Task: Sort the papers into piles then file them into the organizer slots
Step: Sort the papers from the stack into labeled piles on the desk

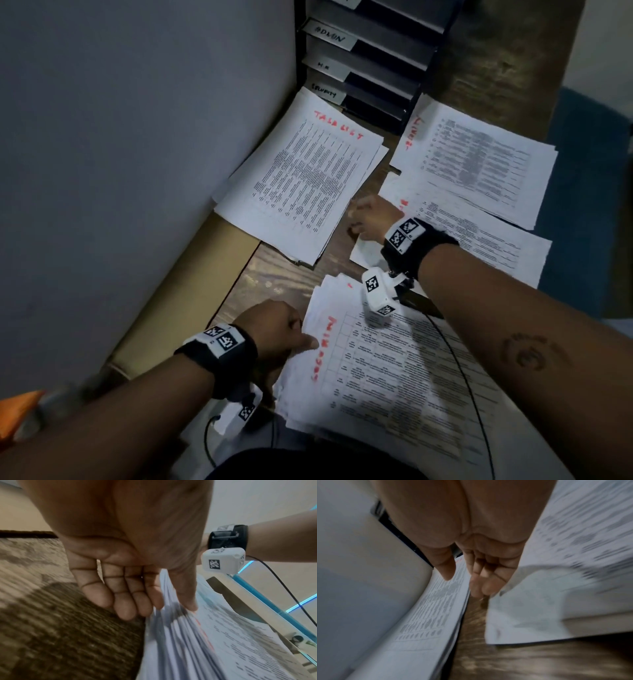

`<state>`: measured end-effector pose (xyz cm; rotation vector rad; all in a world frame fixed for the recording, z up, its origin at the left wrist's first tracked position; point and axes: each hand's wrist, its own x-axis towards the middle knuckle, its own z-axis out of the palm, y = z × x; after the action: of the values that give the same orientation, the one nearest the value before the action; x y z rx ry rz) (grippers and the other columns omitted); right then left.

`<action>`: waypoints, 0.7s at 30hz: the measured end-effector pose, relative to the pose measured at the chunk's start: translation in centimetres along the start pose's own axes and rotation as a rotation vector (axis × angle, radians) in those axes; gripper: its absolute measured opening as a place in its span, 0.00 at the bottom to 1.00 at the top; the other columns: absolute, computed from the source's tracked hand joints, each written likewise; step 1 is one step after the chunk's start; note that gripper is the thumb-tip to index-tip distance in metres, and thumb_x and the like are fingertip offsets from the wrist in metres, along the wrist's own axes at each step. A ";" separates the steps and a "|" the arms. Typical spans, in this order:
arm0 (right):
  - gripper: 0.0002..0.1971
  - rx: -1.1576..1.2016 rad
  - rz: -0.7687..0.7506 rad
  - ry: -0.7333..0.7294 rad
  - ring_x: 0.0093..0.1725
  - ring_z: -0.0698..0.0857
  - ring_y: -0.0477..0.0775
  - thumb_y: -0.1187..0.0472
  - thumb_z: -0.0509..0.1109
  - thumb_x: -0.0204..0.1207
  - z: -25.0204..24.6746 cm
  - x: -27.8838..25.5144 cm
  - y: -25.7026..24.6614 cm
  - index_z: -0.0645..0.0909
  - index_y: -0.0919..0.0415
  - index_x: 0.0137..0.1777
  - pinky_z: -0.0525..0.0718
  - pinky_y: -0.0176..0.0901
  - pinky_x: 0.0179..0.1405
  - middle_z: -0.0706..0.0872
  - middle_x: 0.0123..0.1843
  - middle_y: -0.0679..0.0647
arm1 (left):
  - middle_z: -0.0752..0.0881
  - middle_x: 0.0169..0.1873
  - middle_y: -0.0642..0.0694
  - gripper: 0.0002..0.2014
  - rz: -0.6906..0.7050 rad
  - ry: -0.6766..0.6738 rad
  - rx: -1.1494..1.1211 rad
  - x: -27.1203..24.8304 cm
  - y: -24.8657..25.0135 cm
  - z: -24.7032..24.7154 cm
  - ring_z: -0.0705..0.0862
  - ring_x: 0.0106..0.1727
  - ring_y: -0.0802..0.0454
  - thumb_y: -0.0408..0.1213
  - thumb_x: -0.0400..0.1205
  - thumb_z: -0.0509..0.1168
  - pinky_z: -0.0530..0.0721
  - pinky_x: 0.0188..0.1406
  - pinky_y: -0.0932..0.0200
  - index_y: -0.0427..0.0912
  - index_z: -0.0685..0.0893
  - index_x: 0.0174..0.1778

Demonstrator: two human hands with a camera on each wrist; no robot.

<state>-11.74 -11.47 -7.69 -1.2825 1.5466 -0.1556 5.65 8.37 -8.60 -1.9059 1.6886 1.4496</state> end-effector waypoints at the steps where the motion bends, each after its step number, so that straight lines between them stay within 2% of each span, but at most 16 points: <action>1: 0.11 -0.004 -0.007 -0.032 0.42 0.87 0.55 0.60 0.67 0.78 -0.8 -1.2 0.7 0.81 0.64 0.57 0.86 0.48 0.46 0.86 0.46 0.60 | 0.87 0.30 0.55 0.21 0.006 -0.020 0.023 -0.2 0.4 0.2 0.84 0.33 0.58 0.64 0.70 0.74 0.80 0.35 0.60 0.49 0.84 0.30; 2: 0.06 -0.027 -0.017 -0.085 0.41 0.84 0.54 0.63 0.66 0.80 -1.5 -2.5 1.6 0.80 0.62 0.54 0.83 0.46 0.43 0.85 0.45 0.59 | 0.88 0.31 0.55 0.21 0.013 -0.039 0.046 -0.3 0.7 0.4 0.84 0.33 0.58 0.64 0.69 0.75 0.79 0.34 0.60 0.48 0.84 0.31; 4: 0.03 -0.133 -0.057 -0.182 0.42 0.85 0.55 0.62 0.68 0.79 -2.7 -4.8 3.7 0.82 0.60 0.49 0.82 0.47 0.45 0.86 0.45 0.58 | 0.88 0.31 0.53 0.23 0.017 -0.059 0.095 -0.5 1.0 0.7 0.83 0.33 0.55 0.65 0.66 0.77 0.78 0.33 0.59 0.46 0.84 0.33; 6: 0.04 -0.338 -0.123 -0.223 0.44 0.88 0.55 0.59 0.72 0.75 -3.5 -6.7 5.8 0.84 0.59 0.47 0.83 0.46 0.47 0.90 0.45 0.53 | 0.87 0.31 0.52 0.25 0.005 -0.068 0.156 -0.6 1.2 0.9 0.83 0.33 0.53 0.66 0.63 0.77 0.78 0.33 0.57 0.47 0.82 0.33; 8: 0.06 -0.504 -0.139 -0.244 0.45 0.87 0.50 0.57 0.74 0.73 -4.0 -8.3 8.0 0.84 0.57 0.46 0.80 0.42 0.44 0.89 0.43 0.49 | 0.86 0.29 0.52 0.25 -0.001 -0.065 0.195 -0.8 1.4 1.2 0.83 0.33 0.53 0.66 0.63 0.78 0.76 0.31 0.58 0.47 0.81 0.32; 11: 0.09 -0.442 -0.144 -0.260 0.41 0.83 0.49 0.56 0.80 0.70 -4.3 -10.4 10.7 0.82 0.54 0.44 0.78 0.42 0.43 0.86 0.42 0.49 | 0.85 0.28 0.53 0.23 -0.018 -0.009 0.184 -1.2 1.5 1.7 0.84 0.33 0.53 0.64 0.64 0.78 0.75 0.30 0.59 0.47 0.82 0.31; 14: 0.13 -0.369 -0.155 -0.197 0.41 0.81 0.49 0.58 0.81 0.69 -4.2 -10.9 12.1 0.81 0.53 0.49 0.79 0.43 0.44 0.83 0.44 0.51 | 0.85 0.29 0.52 0.20 -0.045 0.028 0.132 -1.6 1.6 2.0 0.83 0.33 0.53 0.59 0.65 0.80 0.75 0.30 0.59 0.47 0.82 0.31; 17: 0.15 -0.378 -0.187 -0.179 0.37 0.79 0.47 0.57 0.82 0.69 -3.8 -11.1 12.7 0.80 0.53 0.51 0.76 0.40 0.39 0.80 0.42 0.49 | 0.86 0.31 0.51 0.17 -0.068 0.040 0.073 -1.8 1.5 2.4 0.82 0.34 0.52 0.55 0.68 0.80 0.74 0.31 0.59 0.48 0.82 0.33; 21: 0.15 -0.334 -0.227 -0.177 0.31 0.71 0.46 0.57 0.83 0.66 -3.3 -11.5 12.9 0.77 0.53 0.40 0.71 0.40 0.33 0.75 0.34 0.46 | 0.85 0.34 0.51 0.16 -0.079 0.078 -0.030 -2.2 1.1 3.4 0.81 0.37 0.52 0.52 0.71 0.79 0.78 0.37 0.56 0.49 0.79 0.33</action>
<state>-24.14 1.04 -7.69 -1.6876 1.3083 0.0757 3.31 11.79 -8.13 -2.0455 1.6132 1.3970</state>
